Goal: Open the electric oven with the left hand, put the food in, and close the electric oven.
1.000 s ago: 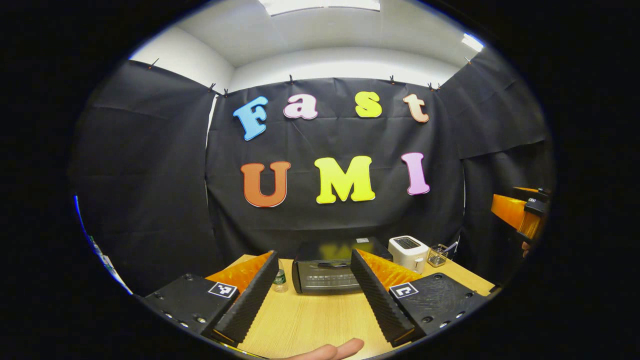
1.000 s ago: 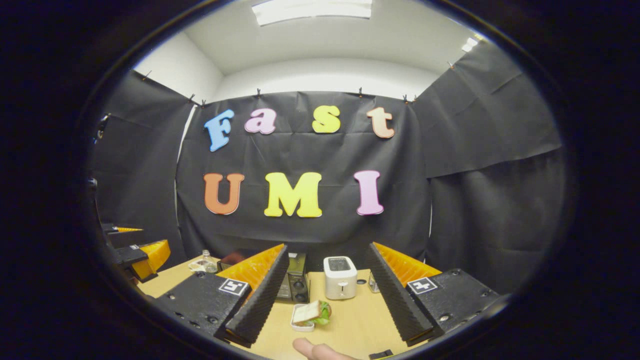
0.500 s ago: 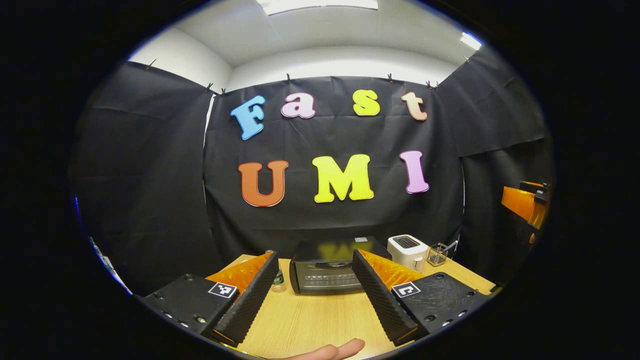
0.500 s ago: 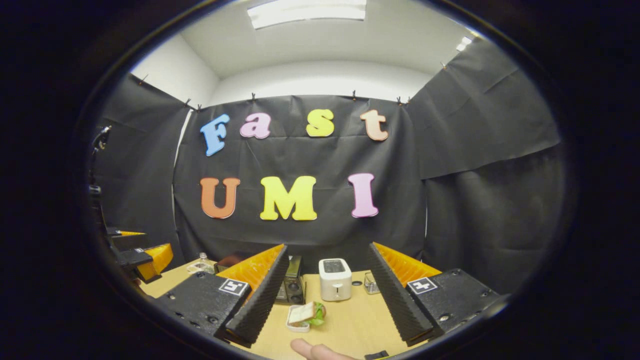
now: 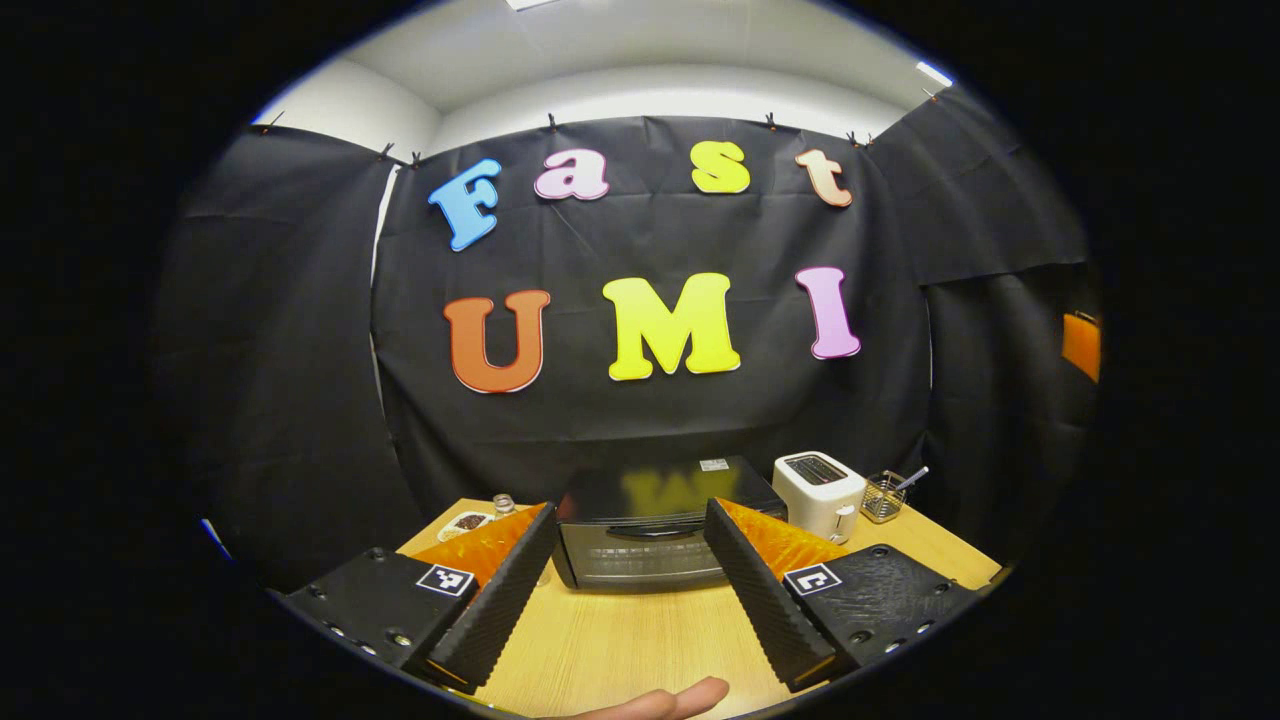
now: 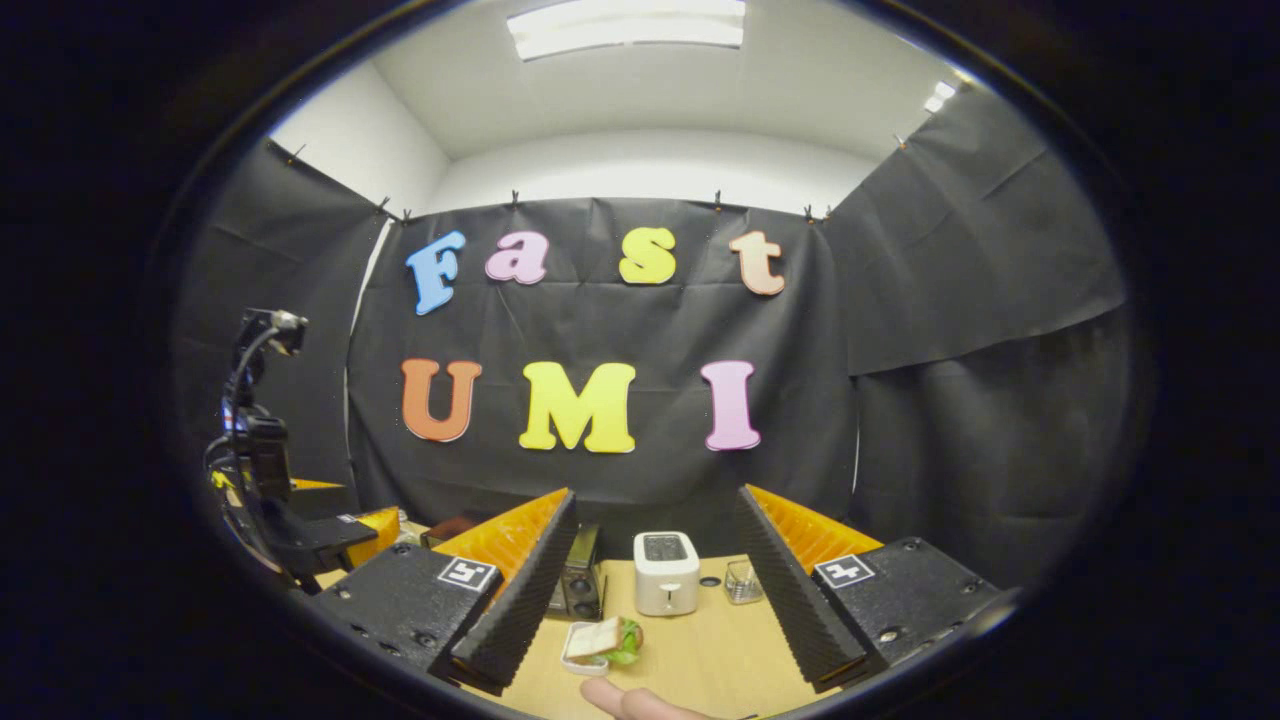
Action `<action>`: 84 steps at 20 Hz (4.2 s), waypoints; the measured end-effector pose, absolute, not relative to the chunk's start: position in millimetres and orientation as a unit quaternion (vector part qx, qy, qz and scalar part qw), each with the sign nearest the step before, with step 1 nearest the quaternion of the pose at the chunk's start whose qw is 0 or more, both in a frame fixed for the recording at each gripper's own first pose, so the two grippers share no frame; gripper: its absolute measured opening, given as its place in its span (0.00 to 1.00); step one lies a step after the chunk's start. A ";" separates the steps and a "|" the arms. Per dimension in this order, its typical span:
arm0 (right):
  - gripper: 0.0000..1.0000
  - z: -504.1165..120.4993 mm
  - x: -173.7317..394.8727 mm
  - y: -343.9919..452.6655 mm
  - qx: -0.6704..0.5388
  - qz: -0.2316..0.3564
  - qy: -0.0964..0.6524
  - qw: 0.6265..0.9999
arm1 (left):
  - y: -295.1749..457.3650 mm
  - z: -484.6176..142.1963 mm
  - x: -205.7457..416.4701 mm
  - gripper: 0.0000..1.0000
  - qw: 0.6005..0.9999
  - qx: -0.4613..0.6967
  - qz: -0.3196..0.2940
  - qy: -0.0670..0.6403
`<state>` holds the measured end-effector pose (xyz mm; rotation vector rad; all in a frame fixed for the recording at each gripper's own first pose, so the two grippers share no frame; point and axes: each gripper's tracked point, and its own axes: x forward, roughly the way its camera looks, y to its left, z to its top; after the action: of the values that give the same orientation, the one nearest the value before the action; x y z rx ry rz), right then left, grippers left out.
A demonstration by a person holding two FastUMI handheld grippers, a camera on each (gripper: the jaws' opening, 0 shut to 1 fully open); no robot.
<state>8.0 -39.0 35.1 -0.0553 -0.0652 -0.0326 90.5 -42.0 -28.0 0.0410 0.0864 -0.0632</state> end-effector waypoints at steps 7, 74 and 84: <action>0.90 34.1 37.9 -52.5 -0.027 -0.010 -0.032 0.999 | -55.0 -82.6 183.7 0.97 0.992 0.028 -0.032 0.119; 1.00 -172.8 138.1 -57.5 0.026 0.092 0.246 0.965 | -72.5 -217.3 99.4 0.93 0.985 -0.044 -0.052 0.159; 0.99 -293.2 165.1 -42.2 0.105 0.186 0.446 0.869 | -72.2 -136.6 94.4 0.93 0.995 -0.049 -0.051 0.065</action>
<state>165.1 -42.2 -293.2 0.2192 0.9336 0.3894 94.4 -72.2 -136.6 -0.0977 0.1307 -0.1020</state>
